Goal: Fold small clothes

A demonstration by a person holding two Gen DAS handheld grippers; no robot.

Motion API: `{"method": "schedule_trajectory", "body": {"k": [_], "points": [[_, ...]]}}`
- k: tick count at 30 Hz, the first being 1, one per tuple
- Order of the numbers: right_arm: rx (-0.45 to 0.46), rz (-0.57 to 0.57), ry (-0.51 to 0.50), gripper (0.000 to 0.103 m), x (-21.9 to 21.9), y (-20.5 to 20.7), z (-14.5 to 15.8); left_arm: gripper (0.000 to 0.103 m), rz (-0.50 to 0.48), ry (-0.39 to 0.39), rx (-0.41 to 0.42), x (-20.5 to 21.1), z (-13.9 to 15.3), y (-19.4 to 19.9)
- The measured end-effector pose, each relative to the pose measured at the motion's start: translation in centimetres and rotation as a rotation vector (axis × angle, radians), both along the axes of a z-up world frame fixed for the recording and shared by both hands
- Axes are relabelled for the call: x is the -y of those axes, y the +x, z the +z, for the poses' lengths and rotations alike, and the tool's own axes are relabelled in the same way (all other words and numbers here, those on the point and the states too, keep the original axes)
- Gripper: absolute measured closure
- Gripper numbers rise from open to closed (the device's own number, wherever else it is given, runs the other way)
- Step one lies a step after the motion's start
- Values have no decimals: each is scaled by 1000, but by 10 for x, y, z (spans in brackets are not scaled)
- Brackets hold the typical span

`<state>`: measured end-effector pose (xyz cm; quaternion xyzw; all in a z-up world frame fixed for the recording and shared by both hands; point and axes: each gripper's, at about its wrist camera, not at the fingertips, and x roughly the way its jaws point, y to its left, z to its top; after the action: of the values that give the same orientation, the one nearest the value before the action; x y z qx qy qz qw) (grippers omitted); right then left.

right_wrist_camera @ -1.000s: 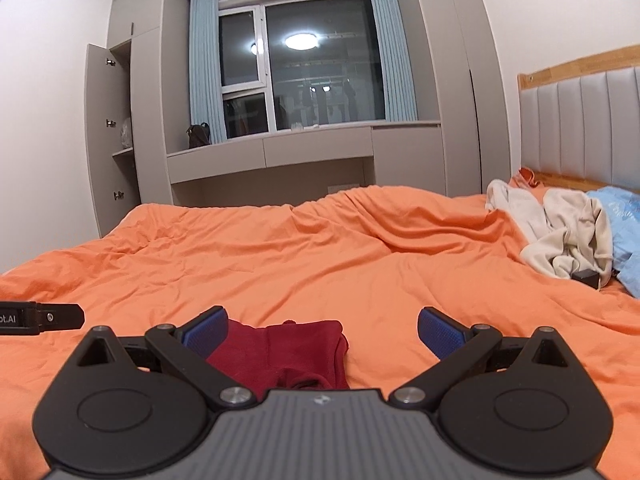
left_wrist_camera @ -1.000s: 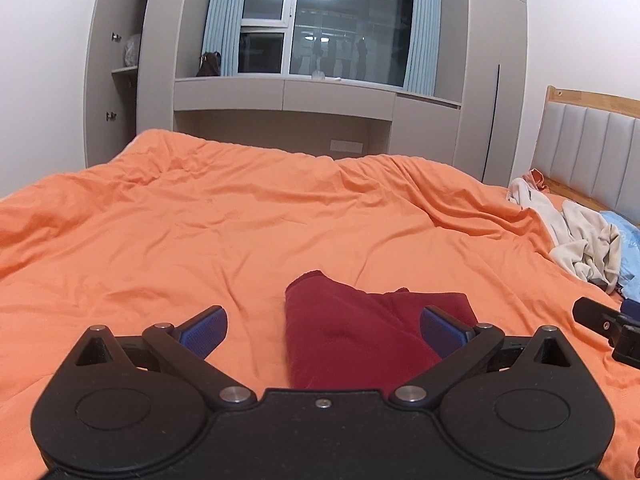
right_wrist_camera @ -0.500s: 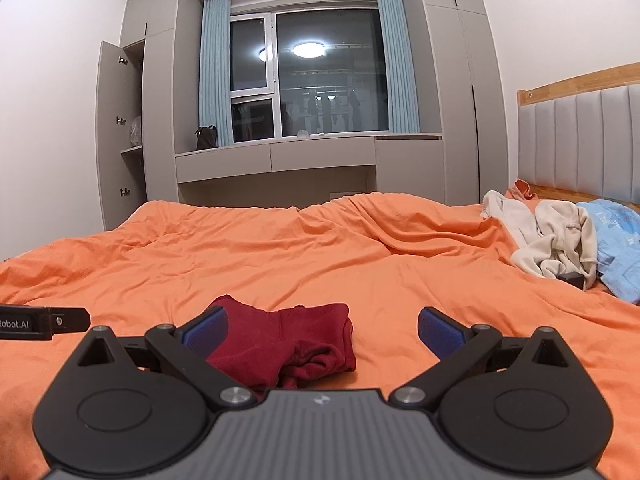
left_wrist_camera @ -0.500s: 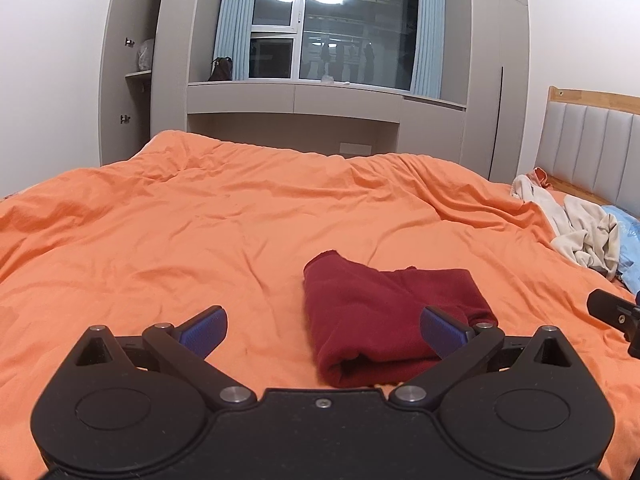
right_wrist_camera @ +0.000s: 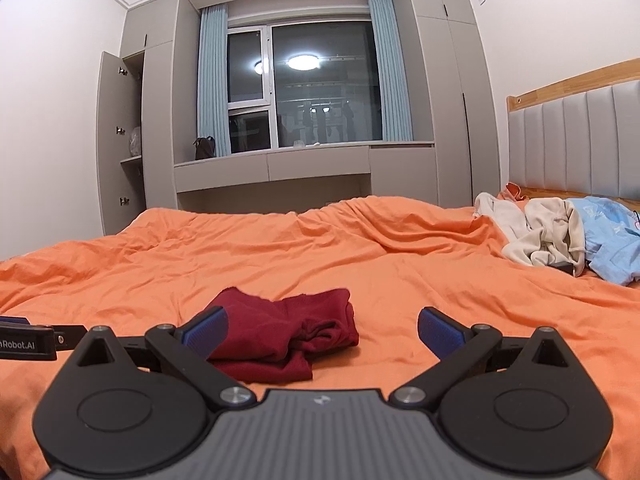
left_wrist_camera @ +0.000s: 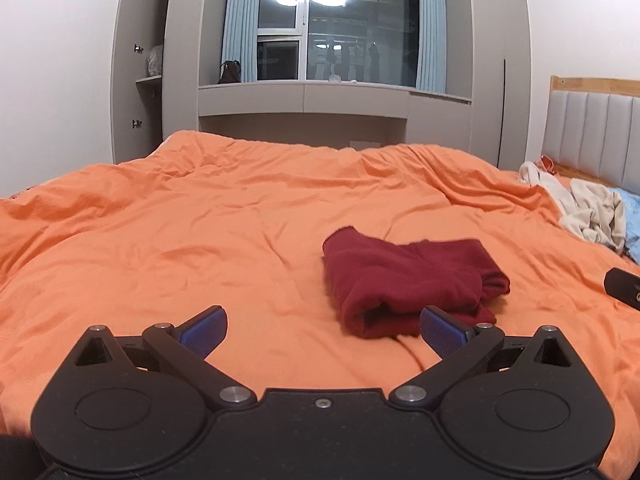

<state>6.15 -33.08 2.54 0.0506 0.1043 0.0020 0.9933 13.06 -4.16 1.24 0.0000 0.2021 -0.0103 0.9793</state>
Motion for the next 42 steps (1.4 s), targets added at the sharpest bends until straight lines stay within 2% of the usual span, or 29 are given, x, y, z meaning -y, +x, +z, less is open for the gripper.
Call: {"method": "schedule_trajectory", "body": {"k": [8, 13, 42], "points": [[-96, -25, -1, 0, -2, 1, -21, 1, 3, -5, -43, -4, -16, -6], [-126, -36, 2, 0, -2, 1, -28, 1, 4, 2, -53, -2, -18, -4], [-145, -34, -2, 0, 4, 4, -27, 1, 9, 9, -76, 0, -21, -1]]}}
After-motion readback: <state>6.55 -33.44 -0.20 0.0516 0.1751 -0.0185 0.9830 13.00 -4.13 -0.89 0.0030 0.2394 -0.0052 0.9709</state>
